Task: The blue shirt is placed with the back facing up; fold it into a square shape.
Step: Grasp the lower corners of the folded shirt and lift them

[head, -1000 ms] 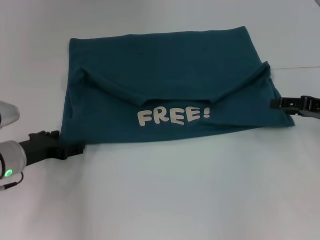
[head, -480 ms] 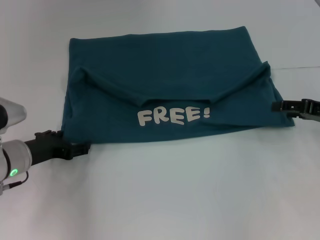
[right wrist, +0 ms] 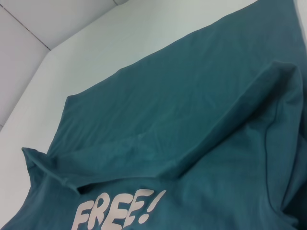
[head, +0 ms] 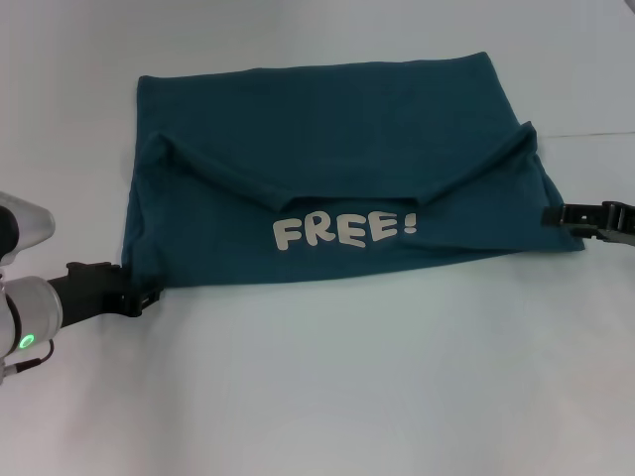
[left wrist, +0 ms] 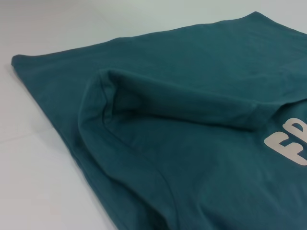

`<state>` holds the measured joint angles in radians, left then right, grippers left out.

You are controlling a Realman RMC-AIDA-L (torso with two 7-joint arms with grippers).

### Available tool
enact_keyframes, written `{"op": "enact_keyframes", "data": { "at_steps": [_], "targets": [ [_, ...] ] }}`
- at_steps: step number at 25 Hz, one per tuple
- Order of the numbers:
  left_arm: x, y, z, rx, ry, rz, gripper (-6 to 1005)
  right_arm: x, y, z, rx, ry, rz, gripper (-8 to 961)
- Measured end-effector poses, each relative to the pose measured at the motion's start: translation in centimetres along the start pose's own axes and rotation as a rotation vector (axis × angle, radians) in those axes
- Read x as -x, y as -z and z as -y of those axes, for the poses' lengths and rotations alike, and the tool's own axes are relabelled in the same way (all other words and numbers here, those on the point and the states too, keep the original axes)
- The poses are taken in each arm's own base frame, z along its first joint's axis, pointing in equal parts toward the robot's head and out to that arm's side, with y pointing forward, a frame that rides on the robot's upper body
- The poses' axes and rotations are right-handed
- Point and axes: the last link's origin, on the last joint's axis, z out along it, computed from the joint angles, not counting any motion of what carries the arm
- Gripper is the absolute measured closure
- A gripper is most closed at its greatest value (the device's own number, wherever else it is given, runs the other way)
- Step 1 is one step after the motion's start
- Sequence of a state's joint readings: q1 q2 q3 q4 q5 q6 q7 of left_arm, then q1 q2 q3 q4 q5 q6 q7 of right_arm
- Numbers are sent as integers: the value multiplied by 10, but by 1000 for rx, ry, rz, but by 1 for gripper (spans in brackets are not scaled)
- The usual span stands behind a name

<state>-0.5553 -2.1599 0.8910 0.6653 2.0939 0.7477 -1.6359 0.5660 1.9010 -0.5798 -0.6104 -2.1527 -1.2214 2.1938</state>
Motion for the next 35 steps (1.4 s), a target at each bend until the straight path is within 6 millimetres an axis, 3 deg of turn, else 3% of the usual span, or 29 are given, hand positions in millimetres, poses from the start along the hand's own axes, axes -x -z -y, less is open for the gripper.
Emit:
{"op": "enact_keyframes", "data": {
  "at_steps": [13, 18, 35],
  "targets": [
    [-2, -1, 0, 1, -2, -1, 833, 0, 0, 0, -3, 3, 0, 222],
    [-3, -1, -1, 6, 1, -2, 931, 2, 1, 2, -18, 5, 10, 221],
    [-11, 15, 6, 68, 52, -30, 931, 3, -3, 12, -116, 64, -22, 221]
  ]
}}
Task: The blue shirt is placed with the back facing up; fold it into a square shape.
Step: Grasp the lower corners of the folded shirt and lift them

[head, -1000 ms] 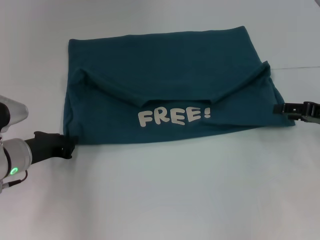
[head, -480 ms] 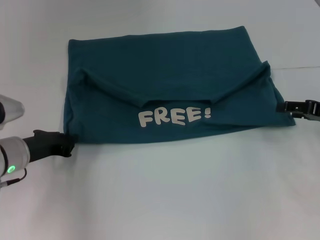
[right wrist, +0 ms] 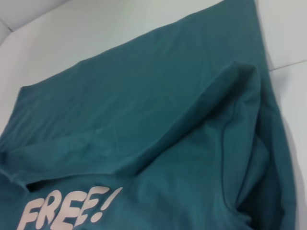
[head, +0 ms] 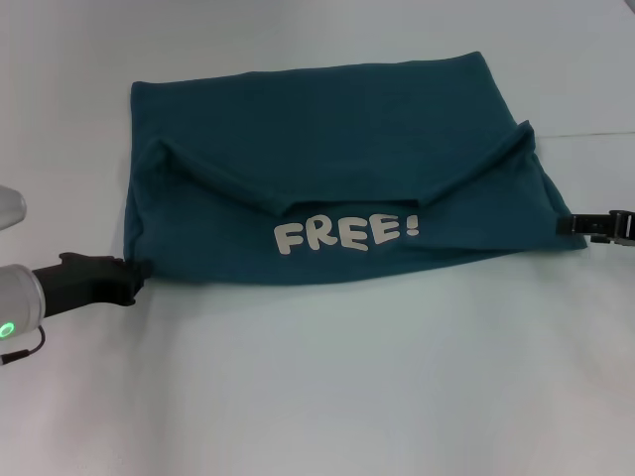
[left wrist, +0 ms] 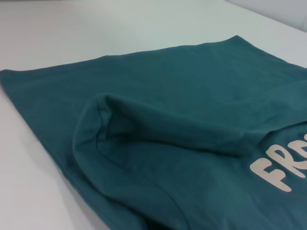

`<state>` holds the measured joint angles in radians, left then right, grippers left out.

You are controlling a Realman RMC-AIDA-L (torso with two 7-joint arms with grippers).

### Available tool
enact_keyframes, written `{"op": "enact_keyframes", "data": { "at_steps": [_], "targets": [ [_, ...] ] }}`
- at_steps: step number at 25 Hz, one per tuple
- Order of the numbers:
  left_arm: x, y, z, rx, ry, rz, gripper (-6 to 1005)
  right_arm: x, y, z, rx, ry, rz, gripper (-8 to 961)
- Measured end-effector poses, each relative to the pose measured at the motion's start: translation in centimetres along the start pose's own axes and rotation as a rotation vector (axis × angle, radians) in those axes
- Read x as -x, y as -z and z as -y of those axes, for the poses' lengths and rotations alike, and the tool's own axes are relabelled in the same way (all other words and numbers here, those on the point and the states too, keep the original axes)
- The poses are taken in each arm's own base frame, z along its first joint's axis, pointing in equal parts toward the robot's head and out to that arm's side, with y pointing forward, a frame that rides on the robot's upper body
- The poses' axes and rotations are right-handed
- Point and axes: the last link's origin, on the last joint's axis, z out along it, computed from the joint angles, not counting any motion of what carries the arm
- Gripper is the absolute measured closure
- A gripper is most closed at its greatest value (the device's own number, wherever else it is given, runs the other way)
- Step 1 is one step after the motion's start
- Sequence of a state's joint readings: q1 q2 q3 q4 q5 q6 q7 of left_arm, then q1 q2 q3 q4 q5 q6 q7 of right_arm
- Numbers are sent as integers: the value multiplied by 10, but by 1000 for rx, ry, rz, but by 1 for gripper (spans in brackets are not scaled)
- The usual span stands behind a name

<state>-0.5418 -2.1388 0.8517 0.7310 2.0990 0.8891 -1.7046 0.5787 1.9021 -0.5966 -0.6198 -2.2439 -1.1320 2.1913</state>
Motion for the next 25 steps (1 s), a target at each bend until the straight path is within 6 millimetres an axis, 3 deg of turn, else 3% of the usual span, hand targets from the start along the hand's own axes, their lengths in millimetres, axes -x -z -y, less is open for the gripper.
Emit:
{"op": "enact_keyframes", "data": {
  "at_steps": [25],
  "targets": [
    [-5, 2, 5, -6, 30, -8, 931, 7, -22, -9, -102, 185, -60, 221]
  ]
}}
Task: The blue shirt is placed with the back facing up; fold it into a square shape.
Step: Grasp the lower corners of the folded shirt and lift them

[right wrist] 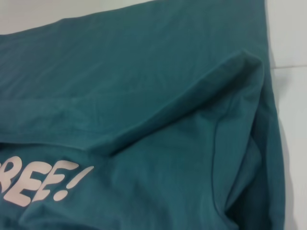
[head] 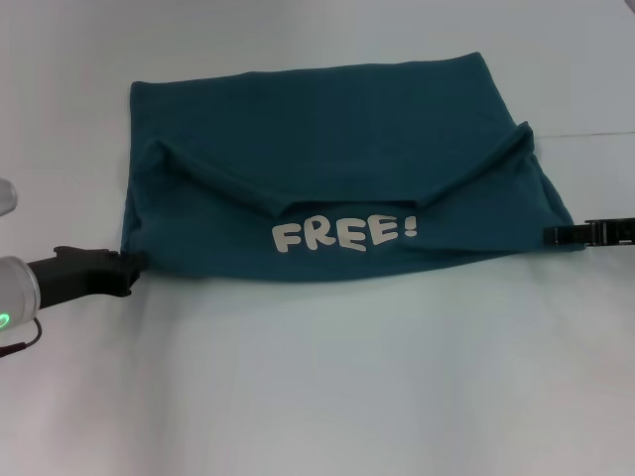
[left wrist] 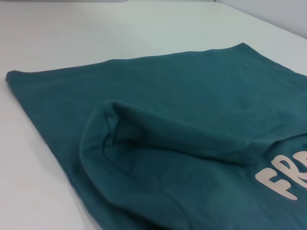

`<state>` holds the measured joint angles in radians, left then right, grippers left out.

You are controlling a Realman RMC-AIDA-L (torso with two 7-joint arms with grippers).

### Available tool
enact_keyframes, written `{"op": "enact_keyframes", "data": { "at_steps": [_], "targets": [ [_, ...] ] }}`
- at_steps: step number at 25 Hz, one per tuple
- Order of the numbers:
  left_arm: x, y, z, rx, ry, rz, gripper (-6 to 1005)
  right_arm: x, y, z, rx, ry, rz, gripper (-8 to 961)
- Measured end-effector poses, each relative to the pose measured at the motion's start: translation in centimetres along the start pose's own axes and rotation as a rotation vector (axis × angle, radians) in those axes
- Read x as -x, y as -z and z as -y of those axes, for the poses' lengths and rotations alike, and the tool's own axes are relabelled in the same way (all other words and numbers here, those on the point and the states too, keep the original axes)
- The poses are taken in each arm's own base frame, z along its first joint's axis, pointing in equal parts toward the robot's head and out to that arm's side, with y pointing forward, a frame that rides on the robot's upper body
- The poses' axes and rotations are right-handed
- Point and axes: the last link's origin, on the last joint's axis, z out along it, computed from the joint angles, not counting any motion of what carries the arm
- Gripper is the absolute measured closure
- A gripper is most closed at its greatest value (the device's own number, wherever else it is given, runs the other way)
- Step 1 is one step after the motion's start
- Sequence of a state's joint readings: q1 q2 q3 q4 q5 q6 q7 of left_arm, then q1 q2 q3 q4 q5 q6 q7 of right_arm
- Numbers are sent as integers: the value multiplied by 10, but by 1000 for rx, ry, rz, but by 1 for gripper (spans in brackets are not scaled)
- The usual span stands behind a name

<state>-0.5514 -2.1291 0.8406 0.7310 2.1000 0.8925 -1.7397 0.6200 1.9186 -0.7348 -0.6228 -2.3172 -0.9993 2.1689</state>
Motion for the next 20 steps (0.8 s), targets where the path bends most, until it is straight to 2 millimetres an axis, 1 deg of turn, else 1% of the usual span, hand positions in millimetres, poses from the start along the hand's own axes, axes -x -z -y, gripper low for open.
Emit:
{"op": "enact_keyframes", "data": {
  "at_steps": [9, 20],
  "targets": [
    [-1, 0, 1, -6, 7, -2, 931, 5, -5, -3, -29, 52, -6, 221],
    [0, -1, 1, -12, 11, -3, 931, 1, -13, -11, -20, 87, -22, 220]
  ]
}}
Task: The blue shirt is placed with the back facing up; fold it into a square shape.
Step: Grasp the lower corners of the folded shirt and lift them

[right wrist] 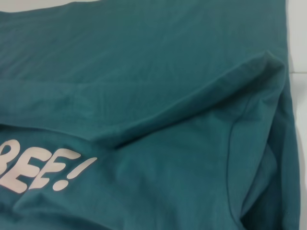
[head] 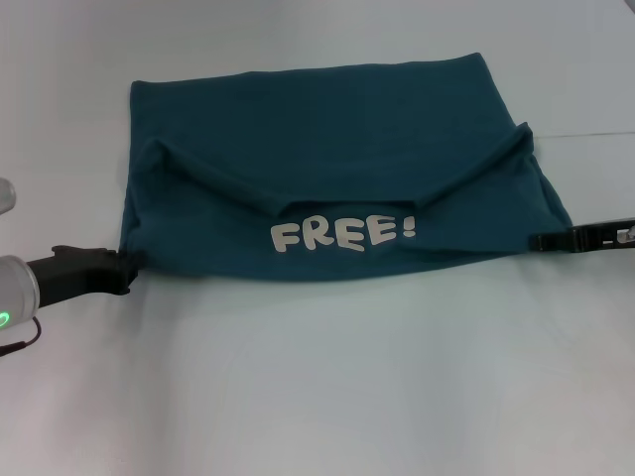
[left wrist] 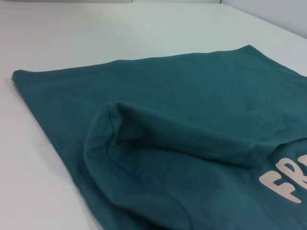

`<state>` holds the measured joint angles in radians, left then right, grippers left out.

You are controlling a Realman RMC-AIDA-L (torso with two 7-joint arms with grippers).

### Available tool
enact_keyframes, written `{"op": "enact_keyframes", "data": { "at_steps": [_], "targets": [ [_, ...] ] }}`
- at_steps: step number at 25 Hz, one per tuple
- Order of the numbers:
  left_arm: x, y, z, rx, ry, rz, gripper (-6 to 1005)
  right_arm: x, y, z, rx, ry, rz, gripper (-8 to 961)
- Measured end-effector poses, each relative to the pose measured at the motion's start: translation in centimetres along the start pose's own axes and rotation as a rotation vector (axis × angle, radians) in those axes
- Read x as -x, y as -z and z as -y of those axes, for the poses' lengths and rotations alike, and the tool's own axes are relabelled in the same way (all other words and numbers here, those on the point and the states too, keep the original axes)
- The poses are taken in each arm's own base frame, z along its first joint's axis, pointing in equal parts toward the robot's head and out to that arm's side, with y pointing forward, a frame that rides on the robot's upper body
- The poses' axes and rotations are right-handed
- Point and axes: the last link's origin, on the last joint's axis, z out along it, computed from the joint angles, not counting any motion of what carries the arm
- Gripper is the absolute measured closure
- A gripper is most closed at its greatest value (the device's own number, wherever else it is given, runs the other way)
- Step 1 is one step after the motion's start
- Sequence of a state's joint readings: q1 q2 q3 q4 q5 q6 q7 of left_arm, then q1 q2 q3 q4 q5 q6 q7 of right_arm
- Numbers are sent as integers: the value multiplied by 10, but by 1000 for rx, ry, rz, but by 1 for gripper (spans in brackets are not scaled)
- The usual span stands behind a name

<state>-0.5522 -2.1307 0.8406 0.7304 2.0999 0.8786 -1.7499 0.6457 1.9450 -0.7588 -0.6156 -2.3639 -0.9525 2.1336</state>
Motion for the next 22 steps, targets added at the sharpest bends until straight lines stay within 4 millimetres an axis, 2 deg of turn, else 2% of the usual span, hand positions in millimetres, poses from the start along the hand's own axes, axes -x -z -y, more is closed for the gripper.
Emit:
{"op": "enact_keyframes", "data": {
  "at_steps": [7, 13, 22],
  "targets": [
    [0, 0, 0, -2, -1, 0, 932, 0, 0, 0, -3, 4, 0, 220],
    [-3, -1, 0, -1, -4, -3, 932, 3, -3, 1, -22, -4, 16, 278],
    [-3, -1, 2, -12, -4, -4, 932, 4, -7, -4, -11, 2, 10, 713]
  ]
}}
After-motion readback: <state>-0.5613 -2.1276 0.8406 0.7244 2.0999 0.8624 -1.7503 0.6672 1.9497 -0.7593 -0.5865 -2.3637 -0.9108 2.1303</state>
